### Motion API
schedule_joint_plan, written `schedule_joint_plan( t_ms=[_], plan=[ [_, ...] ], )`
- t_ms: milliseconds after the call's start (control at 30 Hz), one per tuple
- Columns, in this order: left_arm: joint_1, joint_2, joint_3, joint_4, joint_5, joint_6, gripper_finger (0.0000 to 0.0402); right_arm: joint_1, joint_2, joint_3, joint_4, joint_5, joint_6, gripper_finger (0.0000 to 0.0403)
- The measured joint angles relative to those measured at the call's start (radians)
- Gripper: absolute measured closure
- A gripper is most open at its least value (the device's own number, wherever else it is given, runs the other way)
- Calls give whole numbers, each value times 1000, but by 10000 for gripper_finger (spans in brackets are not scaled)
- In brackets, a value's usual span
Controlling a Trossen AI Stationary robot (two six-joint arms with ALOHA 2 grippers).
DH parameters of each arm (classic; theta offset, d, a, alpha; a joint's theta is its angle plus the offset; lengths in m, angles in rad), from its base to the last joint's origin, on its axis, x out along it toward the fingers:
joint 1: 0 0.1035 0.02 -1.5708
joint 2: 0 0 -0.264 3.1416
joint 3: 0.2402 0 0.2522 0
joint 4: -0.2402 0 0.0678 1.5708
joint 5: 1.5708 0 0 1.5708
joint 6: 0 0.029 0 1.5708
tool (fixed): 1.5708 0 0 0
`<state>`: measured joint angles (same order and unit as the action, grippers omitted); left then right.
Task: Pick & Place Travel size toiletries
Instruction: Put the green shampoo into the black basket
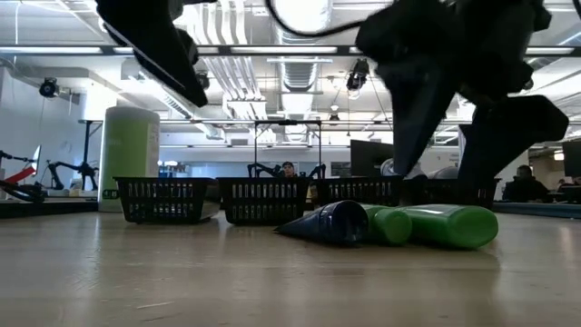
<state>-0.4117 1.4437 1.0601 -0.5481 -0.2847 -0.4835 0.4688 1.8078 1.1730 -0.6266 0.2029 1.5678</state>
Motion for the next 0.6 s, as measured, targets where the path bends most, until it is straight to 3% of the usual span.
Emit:
schedule_joint_plan(
  t_ms=[267, 600],
  plan=[
    [11, -234, -224, 130, 0, -4, 166, -19, 73, 51, -73, -73, 4, 56],
    [37, -383, -337, 133, -31, 19, 168, -33, 159, 77, -83, -85, -21, 119]
  ],
)
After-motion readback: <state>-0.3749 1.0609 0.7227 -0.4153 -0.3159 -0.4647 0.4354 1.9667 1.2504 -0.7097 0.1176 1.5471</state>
